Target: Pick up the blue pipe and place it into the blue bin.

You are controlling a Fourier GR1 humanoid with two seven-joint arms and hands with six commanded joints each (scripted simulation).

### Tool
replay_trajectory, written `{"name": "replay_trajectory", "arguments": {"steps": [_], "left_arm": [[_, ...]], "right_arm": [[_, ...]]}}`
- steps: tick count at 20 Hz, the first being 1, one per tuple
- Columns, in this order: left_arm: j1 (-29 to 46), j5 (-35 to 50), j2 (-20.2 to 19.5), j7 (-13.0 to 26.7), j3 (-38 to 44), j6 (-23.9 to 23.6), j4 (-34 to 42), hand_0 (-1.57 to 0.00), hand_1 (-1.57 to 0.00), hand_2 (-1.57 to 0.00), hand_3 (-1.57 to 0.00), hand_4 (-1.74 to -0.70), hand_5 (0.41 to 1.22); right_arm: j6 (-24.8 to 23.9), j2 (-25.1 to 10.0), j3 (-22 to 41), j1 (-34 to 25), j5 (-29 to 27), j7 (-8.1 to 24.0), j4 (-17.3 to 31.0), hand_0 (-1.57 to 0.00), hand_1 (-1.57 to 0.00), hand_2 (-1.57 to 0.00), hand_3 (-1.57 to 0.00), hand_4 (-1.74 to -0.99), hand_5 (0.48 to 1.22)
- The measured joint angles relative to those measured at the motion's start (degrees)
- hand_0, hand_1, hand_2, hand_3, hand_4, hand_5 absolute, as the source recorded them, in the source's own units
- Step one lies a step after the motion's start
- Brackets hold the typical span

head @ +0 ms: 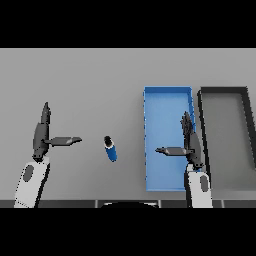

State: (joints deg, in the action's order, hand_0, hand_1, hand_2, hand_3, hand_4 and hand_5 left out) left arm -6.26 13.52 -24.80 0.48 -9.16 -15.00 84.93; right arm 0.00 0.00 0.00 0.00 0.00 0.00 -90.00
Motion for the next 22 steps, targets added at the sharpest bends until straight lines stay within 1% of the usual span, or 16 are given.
{"name": "replay_trajectory", "arguments": {"steps": [6,7,8,9,11,12,14,15,16,17,18,19,20,21,22], "left_arm": [[0.6,0.1,0.0,-0.8,0.0,0.1,0.4,0.00,0.00,0.00,0.00,-0.97,0.593],[2.3,-0.4,-3.7,-4.3,-1.3,5.9,0.0,0.00,0.00,0.00,0.00,-0.96,0.592],[3.2,-0.5,-6.6,-6.6,-1.5,9.7,-0.7,0.00,0.00,0.00,0.00,-0.96,0.590],[3.8,-0.7,-8.2,-8.6,-1.8,12.1,-1.1,0.00,0.00,0.00,0.00,-0.96,0.590],[3.7,-1.0,-9.3,-10.0,-2.5,14.9,-2.2,0.00,0.00,0.00,0.00,-0.96,0.595],[4.0,-0.5,-10.0,-11.0,-2.1,15.8,-2.3,0.00,0.00,0.00,0.00,-0.96,0.594],[3.5,0.1,-10.3,-10.9,-2.8,17.7,-1.7,0.00,0.00,0.00,0.00,-0.97,0.594],[4.1,0.6,-10.8,-12.0,-3.0,19.3,-1.4,0.00,0.00,0.00,0.00,-0.98,0.584],[5.6,1.0,-11.8,-13.2,-3.7,21.0,0.7,0.00,0.00,0.00,0.00,-0.99,0.573],[6.1,0.9,-12.5,-12.6,-4.3,21.8,1.9,0.00,0.00,0.00,0.00,-1.01,0.561],[6.9,0.7,-13.8,-12.0,-5.1,23.1,3.5,0.00,0.00,0.00,0.00,-1.03,0.549],[7.1,0.7,-14.3,-11.3,-6.1,24.7,4.1,0.00,0.00,0.00,0.00,-1.05,0.535],[7.3,0.0,-13.8,-11.1,-7.7,25.5,5.3,0.00,0.00,0.00,0.00,-1.07,0.522],[7.9,-0.5,-13.1,-10.8,-9.3,26.0,6.8,0.00,0.00,0.00,0.00,-1.10,0.510],[8.4,-0.7,-12.9,-9.2,-10.9,27.2,7.7,0.00,0.00,0.00,0.00,-1.11,0.497]], "right_arm": [[-0.4,0.4,0.5,0.3,0.5,0.0,-0.5,0.00,0.00,0.00,0.00,-1.205,0.629],[0.3,-3.3,2.3,2.8,4.9,-5.7,-2.6,0.00,0.00,0.00,0.00,-1.201,0.628],[0.3,-5.3,3.5,4.0,7.9,-7.5,-3.8,0.00,0.00,0.00,0.00,-1.197,0.627],[0.6,-6.4,4.6,5.6,9.6,-8.7,-5.5,0.00,0.00,0.00,0.00,-1.197,0.626],[0.7,-6.9,5.7,6.0,11.2,-6.5,-6.9,0.00,0.00,0.00,0.00,-1.196,0.623],[0.8,-7.2,5.8,6.5,11.5,-6.3,-7.1,0.00,0.00,0.00,0.00,-1.206,0.625],[1.3,-8.0,5.3,6.6,10.7,-6.0,-8.3,0.00,0.00,0.00,0.00,-1.197,0.621],[1.4,-7.8,5.7,6.9,10.9,-5.9,-8.6,0.00,0.00,0.00,0.00,-1.192,0.621],[1.5,-7.7,5.9,6.7,11.1,-5.3,-8.5,0.00,0.00,0.00,0.00,-1.181,0.619],[1.2,-7.6,6.2,6.9,11.7,-5.6,-8.5,0.00,0.00,0.00,0.00,-1.180,0.617],[1.2,-7.9,5.7,6.4,11.4,-5.3,-7.6,0.00,0.00,0.00,0.00,-1.179,0.616],[1.7,-8.2,5.4,6.3,10.7,-6.0,-7.8,0.00,0.00,0.00,0.00,-1.176,0.615],[1.4,-7.9,5.7,5.6,11.0,-5.1,-8.1,0.00,0.00,0.00,0.00,-1.174,0.616],[1.4,-7.8,6.0,6.3,11.4,-5.4,-8.5,0.00,0.00,0.00,0.00,-1.173,0.616],[1.4,-7.5,6.3,6.2,11.6,-4.5,-7.9,0.00,0.00,0.00,0.00,-1.164,0.617]]}}
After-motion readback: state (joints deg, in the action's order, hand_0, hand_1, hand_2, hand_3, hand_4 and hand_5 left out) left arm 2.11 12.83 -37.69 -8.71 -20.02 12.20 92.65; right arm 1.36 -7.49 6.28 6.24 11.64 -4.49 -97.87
